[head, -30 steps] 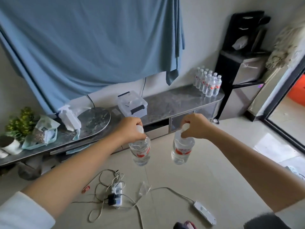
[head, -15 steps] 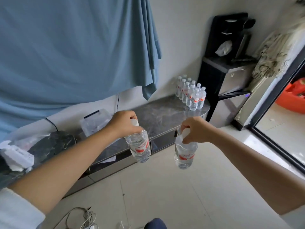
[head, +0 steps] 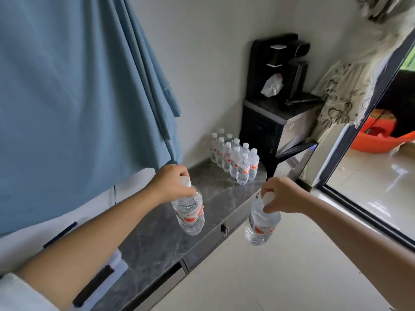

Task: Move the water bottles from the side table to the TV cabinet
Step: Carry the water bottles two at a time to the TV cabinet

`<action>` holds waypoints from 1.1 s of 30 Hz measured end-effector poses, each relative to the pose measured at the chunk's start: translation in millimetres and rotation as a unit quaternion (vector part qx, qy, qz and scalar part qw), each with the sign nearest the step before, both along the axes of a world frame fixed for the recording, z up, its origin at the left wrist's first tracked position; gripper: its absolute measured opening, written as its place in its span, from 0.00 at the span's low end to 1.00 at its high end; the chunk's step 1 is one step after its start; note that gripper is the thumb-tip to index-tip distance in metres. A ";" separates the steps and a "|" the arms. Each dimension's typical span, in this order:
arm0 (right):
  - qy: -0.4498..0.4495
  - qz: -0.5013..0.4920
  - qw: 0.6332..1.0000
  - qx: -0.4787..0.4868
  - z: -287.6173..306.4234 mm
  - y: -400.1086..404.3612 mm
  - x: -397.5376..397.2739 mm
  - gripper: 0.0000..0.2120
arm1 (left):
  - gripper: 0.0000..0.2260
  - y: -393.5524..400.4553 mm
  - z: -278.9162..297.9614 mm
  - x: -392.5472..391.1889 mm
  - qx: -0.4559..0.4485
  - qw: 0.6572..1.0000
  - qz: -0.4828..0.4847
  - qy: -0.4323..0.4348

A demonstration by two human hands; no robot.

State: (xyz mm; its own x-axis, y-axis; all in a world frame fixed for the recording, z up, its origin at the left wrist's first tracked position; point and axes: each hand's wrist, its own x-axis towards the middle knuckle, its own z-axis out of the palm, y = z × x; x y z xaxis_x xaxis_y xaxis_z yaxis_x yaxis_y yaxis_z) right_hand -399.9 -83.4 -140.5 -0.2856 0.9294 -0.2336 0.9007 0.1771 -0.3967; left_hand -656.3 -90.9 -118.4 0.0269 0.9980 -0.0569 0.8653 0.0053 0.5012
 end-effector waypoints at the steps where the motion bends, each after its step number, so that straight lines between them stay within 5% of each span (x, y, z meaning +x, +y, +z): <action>1: 0.007 -0.010 1.000 0.009 1.6 15.5 2.3 0.08 | 0.14 19.5 1.1 -0.4 0.006 1.000 -0.002 -0.004; 11: 0.141 -0.194 0.970 0.041 2.4 167.5 54.3 0.08 | 0.10 183.4 -1.9 38.4 0.048 0.999 -0.007 -0.008; 19: 0.059 -0.073 0.995 0.044 -4.5 305.4 128.3 0.11 | 0.15 314.7 -14.0 114.0 0.049 0.997 0.057 -0.029; 24: 0.016 -0.016 0.999 0.026 -12.7 389.2 161.7 0.06 | 0.09 390.0 -18.0 159.8 0.049 0.995 0.077 -0.032; 27: -0.002 0.004 1.000 0.000 -26.6 427.0 170.7 0.16 | 0.09 426.8 -25.1 176.5 0.049 0.995 0.082 -0.037; 33: -0.018 0.029 0.999 -0.028 -66.0 499.9 171.0 0.16 | 0.12 512.4 -53.5 196.1 0.028 0.995 0.093 -0.039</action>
